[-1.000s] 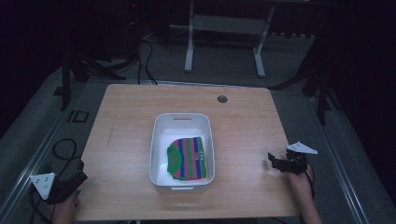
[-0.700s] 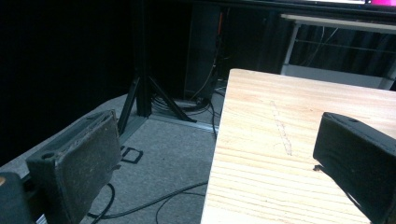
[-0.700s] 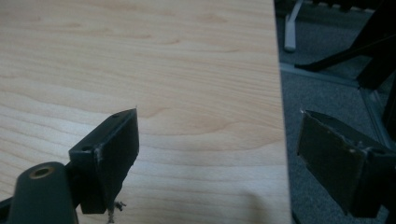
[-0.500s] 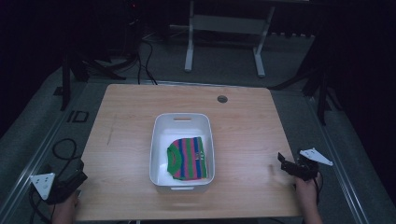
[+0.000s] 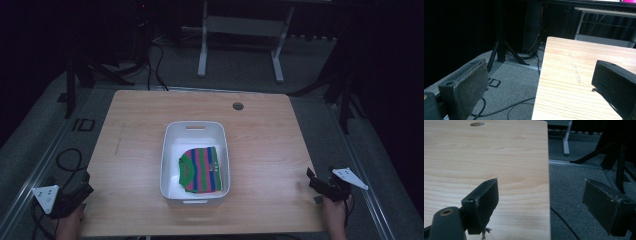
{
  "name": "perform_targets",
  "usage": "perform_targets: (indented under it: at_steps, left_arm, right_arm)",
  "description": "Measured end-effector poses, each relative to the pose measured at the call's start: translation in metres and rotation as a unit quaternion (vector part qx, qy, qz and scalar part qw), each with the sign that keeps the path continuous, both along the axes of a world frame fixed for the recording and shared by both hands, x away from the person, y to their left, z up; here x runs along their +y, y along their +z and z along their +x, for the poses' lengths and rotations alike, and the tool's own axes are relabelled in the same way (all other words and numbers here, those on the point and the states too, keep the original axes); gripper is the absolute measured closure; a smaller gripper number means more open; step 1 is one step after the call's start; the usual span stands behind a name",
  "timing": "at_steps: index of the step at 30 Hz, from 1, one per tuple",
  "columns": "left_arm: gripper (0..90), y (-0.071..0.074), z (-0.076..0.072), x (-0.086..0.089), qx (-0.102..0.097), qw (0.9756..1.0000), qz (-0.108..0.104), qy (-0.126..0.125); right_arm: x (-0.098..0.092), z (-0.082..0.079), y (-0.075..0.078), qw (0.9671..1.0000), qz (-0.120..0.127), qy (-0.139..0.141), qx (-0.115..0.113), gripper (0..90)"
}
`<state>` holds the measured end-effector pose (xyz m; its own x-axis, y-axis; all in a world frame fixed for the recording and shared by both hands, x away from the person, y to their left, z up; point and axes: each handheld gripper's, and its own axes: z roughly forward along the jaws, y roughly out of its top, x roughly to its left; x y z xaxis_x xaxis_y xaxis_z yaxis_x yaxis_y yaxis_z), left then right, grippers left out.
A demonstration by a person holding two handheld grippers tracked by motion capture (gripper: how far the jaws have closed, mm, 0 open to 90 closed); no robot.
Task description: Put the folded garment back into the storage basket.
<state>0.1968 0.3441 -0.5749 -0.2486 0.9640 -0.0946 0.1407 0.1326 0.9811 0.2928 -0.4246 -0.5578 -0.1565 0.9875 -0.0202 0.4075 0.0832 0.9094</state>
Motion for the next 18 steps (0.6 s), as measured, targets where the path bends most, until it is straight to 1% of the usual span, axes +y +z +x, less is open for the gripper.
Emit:
perform_targets:
  at_steps: [1,3,5,7,11,14,18]
  left_arm:
    - [1.4,0.0000,-0.0002,0.0001,0.001,1.0000,0.001,0.000]
    - [1.4,0.0000,-0.0002,0.0000,0.000,1.0000,0.001,0.000]
    - [1.4,-0.0001,-0.0002,0.0001,-0.001,1.0000,0.000,0.000]
    - [1.4,-0.0001,-0.0003,0.0002,-0.001,1.0000,-0.001,0.000]
    - [1.4,-0.0001,-0.0008,0.0007,-0.003,1.0000,-0.001,-0.002]
    - [1.4,-0.0001,-0.0011,0.0010,-0.003,1.0000,-0.001,-0.002]
    - [1.4,-0.0001,-0.0010,0.0007,-0.003,1.0000,0.000,-0.002]
  right_arm:
    - [-0.0009,-0.0016,0.0000,1.0000,0.002,-0.004,-0.006,13.3]
    - [-0.0025,-0.0034,0.0000,0.9999,0.007,-0.009,-0.011,13.3]
    - [-0.0027,-0.0047,-0.0001,0.9996,0.003,-0.019,-0.018,13.3]
    - [-0.0032,-0.0042,-0.0001,0.9997,0.001,-0.020,-0.016,13.4]
    - [-0.0017,-0.0027,-0.0002,0.9992,-0.011,-0.037,-0.008,13.8]
    - [-0.0032,-0.0028,-0.0002,0.9990,-0.006,-0.044,-0.006,13.8]
    - [-0.0054,-0.0026,-0.0003,0.9989,0.004,-0.047,-0.004,13.8]
